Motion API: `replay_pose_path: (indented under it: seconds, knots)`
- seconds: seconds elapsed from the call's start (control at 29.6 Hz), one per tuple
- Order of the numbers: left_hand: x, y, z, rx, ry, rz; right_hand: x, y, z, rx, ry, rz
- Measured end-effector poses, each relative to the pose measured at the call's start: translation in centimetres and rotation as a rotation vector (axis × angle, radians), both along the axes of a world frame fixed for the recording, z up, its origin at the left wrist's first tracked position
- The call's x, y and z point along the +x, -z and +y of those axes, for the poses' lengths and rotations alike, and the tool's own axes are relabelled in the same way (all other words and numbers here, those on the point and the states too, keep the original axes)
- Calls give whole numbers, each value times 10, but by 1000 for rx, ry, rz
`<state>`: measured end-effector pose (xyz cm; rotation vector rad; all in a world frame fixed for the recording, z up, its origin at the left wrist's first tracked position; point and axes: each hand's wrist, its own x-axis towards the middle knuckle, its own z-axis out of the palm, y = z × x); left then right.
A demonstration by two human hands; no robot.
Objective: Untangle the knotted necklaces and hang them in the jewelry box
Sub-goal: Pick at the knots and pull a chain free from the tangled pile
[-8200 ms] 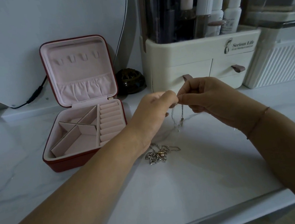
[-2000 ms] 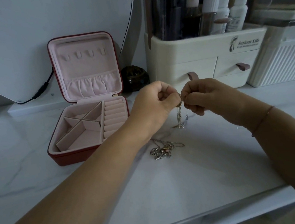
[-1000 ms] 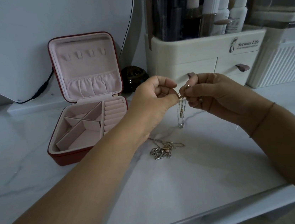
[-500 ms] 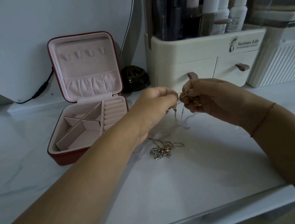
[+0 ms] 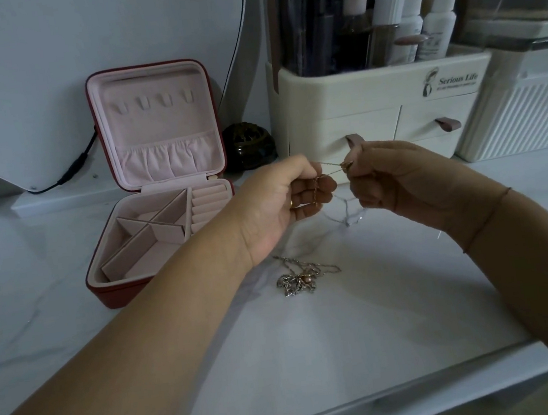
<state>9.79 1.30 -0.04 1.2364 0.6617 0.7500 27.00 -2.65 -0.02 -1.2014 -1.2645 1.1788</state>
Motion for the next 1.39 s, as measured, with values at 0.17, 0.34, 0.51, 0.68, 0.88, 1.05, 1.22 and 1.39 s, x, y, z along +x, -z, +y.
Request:
replay_pose_path:
  seconds: [0.17,0.34,0.51,0.68,0.88,1.05,1.22,1.39]
  knots:
    - [1,1,-1,37,-16,35,0,-1,2,68,115,-114]
    - [-1,0,1,128,-55,131,1,-4,0,48,107,21]
    - [-1,0,1,141,-106,163,0,-4,-1,63,79,-30]
    - [-2,2,4,107,-132,140,2,0,0,120,82,-70]
    - [-3,2,6,54,-116,123,6,-1,0,69,-54,79]
    - [-3,2,6,43,-129,110,7,-2,0,72,-98,197]
    - [-2,3,5,67,-132,144,4,-3,-1,29,-158,263]
    - [-1,4,5,67,-123,97,2,-3,-1,16,-148,255]
